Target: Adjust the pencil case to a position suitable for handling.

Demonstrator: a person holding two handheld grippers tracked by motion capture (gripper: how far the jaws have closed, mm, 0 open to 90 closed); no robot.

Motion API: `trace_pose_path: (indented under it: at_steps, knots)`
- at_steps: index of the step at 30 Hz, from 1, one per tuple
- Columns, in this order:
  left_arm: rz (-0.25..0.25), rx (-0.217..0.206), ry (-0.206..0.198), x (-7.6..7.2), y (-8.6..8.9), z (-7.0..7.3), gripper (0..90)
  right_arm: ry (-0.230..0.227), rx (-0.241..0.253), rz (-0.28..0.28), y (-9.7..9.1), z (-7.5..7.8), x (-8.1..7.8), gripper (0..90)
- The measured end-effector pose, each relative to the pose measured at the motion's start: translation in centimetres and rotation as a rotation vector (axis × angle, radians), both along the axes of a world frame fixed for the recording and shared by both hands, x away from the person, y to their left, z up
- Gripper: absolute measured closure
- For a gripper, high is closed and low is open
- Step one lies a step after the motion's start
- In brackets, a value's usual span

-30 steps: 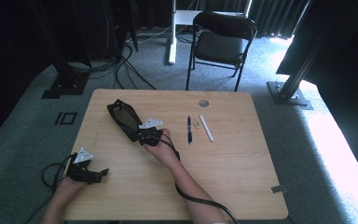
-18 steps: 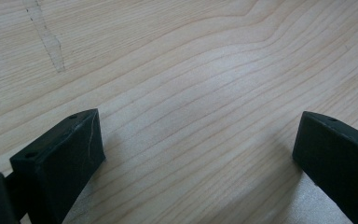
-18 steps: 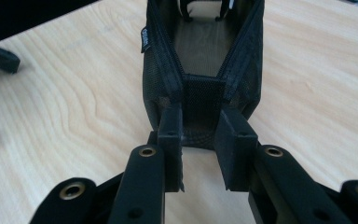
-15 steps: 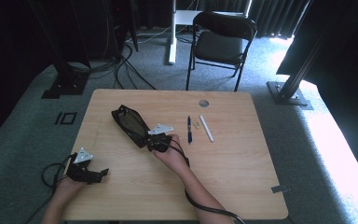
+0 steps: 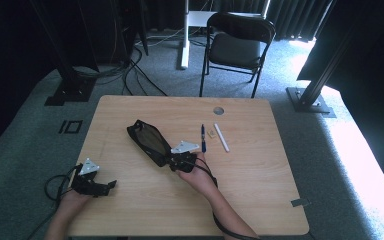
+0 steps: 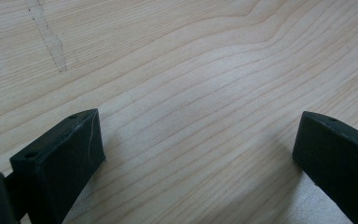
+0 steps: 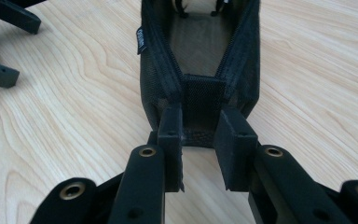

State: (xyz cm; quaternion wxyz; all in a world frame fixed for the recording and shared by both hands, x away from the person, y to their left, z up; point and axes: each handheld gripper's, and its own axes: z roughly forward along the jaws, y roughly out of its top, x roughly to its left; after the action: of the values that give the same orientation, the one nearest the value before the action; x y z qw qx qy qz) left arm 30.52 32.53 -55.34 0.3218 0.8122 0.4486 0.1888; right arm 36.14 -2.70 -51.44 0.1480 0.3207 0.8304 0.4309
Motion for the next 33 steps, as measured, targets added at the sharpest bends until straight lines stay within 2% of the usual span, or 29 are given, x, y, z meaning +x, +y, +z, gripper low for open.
trace_pose_path:
  at_steps: [4,16,18,19,21,33]
  knots:
    - [0.0,0.0,0.0,0.0,0.0,0.0,2.1,0.014,0.008,0.0,-1.3,0.0,-0.7,72.8]
    - [0.0,0.0,0.0,0.0,0.0,0.0,2.1,0.011,-0.02,0.004,-4.9,0.1,-3.2,72.8]
    - [0.0,0.0,0.0,0.0,0.0,0.0,2.1,0.021,-0.002,-0.003,-5.6,0.1,-3.7,72.8]
    - [0.0,0.0,0.0,0.0,0.0,0.0,2.1,0.014,-0.016,-0.004,-5.9,0.0,-3.9,72.8]
    - [0.0,0.0,0.0,0.0,0.0,0.0,2.1,0.023,-0.003,-0.008,-6.6,-0.1,-4.4,72.8]
    - [0.0,0.0,0.0,0.0,0.0,0.0,2.1,0.03,0.009,-0.049,-10.5,-0.4,-7.1,72.7]
